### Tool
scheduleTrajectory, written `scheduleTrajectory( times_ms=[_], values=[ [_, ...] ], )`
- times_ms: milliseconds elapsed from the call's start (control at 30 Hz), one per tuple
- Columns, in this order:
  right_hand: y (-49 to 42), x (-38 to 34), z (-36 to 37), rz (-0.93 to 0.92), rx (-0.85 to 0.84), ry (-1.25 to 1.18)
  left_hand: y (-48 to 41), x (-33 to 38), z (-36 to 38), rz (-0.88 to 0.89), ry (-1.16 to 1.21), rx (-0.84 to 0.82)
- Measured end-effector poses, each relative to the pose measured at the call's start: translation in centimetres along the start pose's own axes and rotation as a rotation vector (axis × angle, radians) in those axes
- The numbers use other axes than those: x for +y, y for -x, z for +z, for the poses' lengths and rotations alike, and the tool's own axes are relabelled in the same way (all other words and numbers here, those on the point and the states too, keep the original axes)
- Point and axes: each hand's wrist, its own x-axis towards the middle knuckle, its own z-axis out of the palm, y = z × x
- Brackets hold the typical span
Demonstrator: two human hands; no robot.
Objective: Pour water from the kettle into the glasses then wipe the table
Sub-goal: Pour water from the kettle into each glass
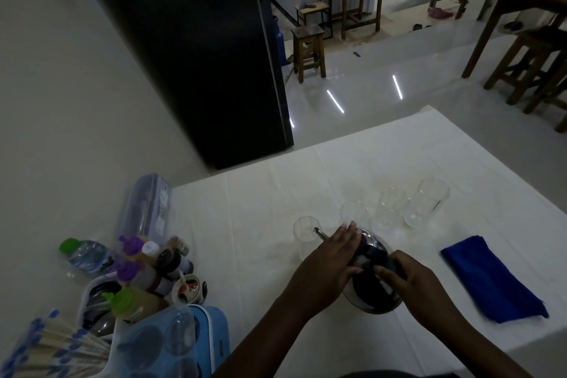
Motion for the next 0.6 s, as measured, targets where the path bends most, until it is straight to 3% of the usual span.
scheduleTrajectory(
  times_ms=[600],
  values=[
    [0.14, -0.62, -0.54, 0.006, -0.012, 0.052, 0.14, 0.81, -0.8, -0.007, 0.026, 0.032]
  ],
)
